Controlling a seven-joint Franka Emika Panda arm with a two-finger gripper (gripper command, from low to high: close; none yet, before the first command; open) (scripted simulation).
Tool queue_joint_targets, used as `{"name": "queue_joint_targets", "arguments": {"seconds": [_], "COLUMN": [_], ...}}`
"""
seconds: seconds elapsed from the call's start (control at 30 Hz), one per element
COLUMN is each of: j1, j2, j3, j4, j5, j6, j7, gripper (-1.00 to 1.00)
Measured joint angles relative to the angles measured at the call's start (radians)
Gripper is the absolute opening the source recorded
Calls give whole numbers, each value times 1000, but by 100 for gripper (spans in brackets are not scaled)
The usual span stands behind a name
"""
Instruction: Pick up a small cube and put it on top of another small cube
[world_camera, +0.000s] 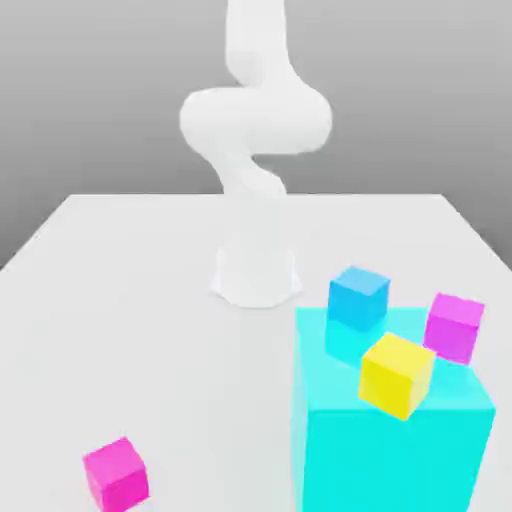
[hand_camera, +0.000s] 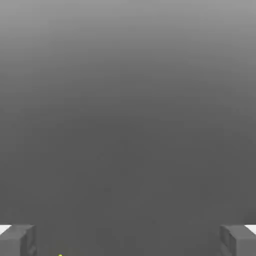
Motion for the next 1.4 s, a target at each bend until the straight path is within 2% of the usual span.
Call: {"name": "queue_joint_targets", "arguments": {"seconds": [0.6, 0.87, 1.03, 1.07, 1.27, 1.4], "j1": [-183, -232, -251, -253, -255, -248], "j2": [659, 949, 1130, 1151, 1161, 1060], "j3": [-34, -64, -50, -47, -45, -55], "j4": [-72, -103, -78, -74, -72, -92], "j5": [-18, 32, 60, 62, 62, 49], "j6": [238, 344, 476, 492, 501, 420], "j7": [364, 482, 479, 477, 478, 487], "gripper": [0, 0, 0, -100, -100, -100]}}
